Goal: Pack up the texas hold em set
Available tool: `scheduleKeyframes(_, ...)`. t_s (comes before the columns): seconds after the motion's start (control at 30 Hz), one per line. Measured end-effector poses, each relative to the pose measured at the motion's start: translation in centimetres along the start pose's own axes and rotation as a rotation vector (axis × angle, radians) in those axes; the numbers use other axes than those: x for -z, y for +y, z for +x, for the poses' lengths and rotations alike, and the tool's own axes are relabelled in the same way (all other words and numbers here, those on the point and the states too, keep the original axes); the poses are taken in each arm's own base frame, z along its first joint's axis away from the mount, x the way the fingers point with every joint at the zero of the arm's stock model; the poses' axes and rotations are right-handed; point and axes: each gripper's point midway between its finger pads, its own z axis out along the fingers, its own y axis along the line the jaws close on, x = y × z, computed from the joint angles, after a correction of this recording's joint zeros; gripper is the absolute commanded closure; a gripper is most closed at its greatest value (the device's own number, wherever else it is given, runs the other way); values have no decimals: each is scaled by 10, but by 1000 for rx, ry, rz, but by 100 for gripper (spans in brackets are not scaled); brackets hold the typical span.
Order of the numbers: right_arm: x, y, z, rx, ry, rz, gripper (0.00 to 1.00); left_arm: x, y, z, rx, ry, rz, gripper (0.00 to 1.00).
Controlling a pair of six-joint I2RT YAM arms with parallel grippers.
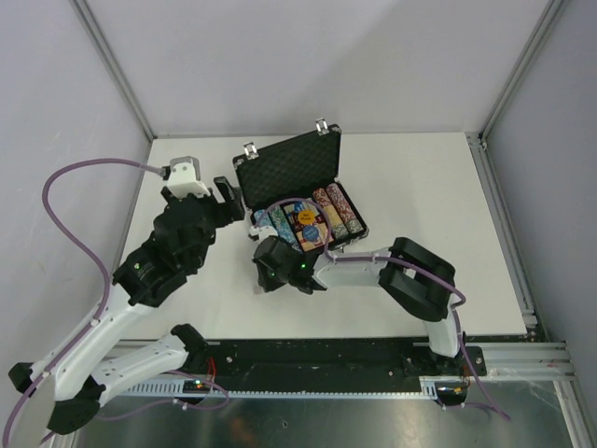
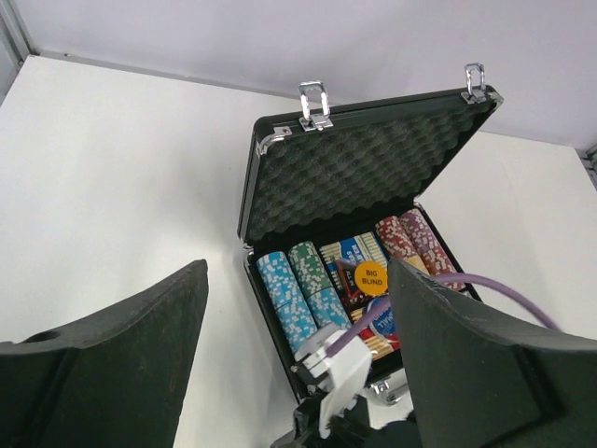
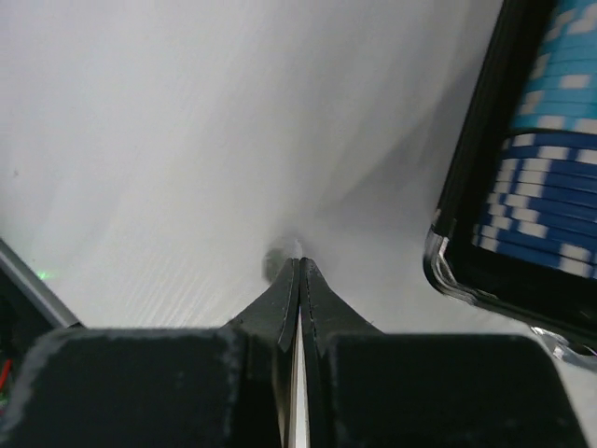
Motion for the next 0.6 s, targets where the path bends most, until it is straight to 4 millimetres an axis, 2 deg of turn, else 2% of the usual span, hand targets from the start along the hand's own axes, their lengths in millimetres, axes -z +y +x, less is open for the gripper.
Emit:
scheduleKeyframes(0.13, 27, 4, -26, 2, -52, 5, 100, 3, 4, -5, 4, -16, -6, 18)
scheduleKeyframes(0.23, 56, 9, -57, -6, -127, -11, 100, 7, 9, -9, 14, -33, -18, 18)
scheduleKeyframes(0.33, 82, 4, -86, -17, -204, -5, 100, 9, 14, -9, 17, -43, -32, 18)
scheduleKeyframes(0.43, 88, -12, -98, -29, -230, 38, 100, 9, 16, -8, 16, -45, -41, 18)
scheduleKeyframes(0.6, 90, -53, -103, -41, -221, 146, 100, 7, 16, -3, 9, -35, -45, 17)
